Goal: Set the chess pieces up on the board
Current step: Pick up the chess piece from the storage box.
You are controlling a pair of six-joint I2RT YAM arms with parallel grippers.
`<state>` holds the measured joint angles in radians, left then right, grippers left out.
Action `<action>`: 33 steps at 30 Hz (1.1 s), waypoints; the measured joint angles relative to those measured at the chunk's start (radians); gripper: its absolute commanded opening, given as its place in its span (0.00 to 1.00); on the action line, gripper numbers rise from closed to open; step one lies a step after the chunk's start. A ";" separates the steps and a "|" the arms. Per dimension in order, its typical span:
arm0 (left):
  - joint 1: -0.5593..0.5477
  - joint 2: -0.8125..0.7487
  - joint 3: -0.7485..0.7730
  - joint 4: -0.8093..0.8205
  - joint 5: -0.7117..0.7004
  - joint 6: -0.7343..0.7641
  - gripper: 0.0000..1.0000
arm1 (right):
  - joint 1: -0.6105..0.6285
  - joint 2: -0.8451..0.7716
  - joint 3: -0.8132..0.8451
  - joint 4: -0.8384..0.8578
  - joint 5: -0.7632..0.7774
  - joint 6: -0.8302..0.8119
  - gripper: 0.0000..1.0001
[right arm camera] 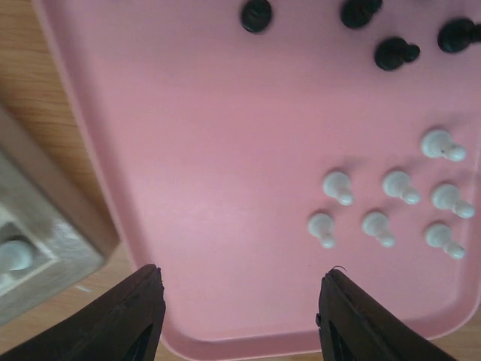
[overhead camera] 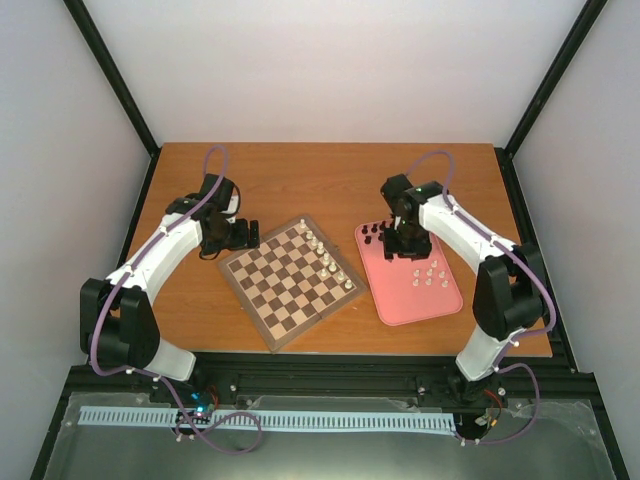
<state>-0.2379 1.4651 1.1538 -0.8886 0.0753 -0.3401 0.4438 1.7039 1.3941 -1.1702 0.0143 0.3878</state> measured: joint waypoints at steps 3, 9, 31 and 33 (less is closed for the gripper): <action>0.000 0.000 0.000 0.000 0.000 0.000 1.00 | -0.048 0.011 -0.054 0.022 0.001 -0.018 0.54; 0.000 0.000 0.000 0.000 0.000 0.000 1.00 | -0.116 0.035 -0.124 0.088 -0.008 -0.044 0.52; 0.000 0.000 0.000 -0.001 -0.004 0.000 1.00 | -0.190 0.119 -0.202 0.212 -0.007 -0.088 0.34; 0.000 0.000 0.000 -0.001 -0.004 0.000 1.00 | -0.190 0.120 -0.202 0.216 -0.008 -0.088 0.28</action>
<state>-0.2379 1.4651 1.1538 -0.8898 0.0711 -0.3401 0.2539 1.8240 1.1919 -0.9543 0.0063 0.3000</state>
